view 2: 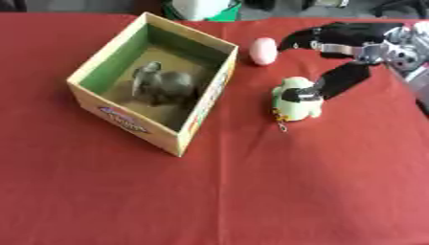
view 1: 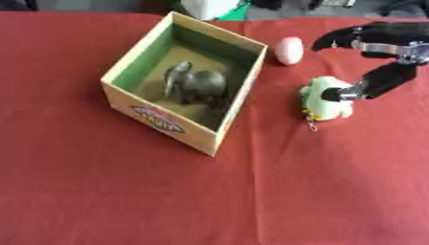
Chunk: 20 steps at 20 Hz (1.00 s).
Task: Pick up objects on the table and place them in the box.
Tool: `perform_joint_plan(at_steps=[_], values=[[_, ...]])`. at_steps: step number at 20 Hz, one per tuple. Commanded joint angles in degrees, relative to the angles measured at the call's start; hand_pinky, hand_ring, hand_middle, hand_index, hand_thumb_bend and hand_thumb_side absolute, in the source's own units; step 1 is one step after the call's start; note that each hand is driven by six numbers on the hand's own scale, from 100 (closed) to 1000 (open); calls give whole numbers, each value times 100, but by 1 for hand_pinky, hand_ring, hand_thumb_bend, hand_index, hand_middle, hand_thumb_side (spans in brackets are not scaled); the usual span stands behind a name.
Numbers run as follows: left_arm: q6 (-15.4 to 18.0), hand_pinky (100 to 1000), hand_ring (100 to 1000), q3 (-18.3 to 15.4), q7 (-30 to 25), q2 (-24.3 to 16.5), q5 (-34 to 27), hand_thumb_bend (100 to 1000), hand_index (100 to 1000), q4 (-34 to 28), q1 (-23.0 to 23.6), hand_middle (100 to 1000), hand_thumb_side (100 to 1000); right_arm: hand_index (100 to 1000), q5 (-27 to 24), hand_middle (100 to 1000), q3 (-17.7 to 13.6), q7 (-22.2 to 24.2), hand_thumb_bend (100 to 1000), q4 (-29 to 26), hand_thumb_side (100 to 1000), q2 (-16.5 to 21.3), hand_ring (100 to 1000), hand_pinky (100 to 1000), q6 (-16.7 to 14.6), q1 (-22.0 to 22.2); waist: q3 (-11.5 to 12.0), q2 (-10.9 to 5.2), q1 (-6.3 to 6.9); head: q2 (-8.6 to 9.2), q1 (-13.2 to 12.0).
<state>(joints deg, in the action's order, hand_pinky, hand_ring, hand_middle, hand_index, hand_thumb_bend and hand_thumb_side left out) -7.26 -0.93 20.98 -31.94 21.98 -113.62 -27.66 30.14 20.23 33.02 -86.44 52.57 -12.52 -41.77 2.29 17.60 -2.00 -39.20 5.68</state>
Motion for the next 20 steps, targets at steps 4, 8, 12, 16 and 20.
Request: perform_joint_plan(at_steps=[4,8,12,16,20], values=[[35,748,785,-76,-28,-24,-10,710,889,-97,2,798,943,1000,384,954,24,-36,493,310,823,-12,1000,927,67,6,22,-81,21,74,36],[20,747,783,-78,-77,-12,1,696,884,-97,25,794,952,1000,453,959,27,-32,501,524,826,-67,1000,925,82,86,18,-65,35,93,56],[15,746,781,-81,-101,3,9,682,880,-97,52,792,959,1000,490,957,4,-40,508,690,819,-103,1000,924,68,164,14,-47,50,99,59],[11,745,779,-85,-109,38,11,668,875,-97,69,789,967,1000,567,955,8,-18,515,797,806,-121,1000,921,34,190,21,-29,65,77,66],[5,745,776,-88,-105,77,5,655,872,-97,91,787,974,1000,680,949,18,-22,515,938,788,-155,1000,916,4,183,41,-10,82,60,46]])
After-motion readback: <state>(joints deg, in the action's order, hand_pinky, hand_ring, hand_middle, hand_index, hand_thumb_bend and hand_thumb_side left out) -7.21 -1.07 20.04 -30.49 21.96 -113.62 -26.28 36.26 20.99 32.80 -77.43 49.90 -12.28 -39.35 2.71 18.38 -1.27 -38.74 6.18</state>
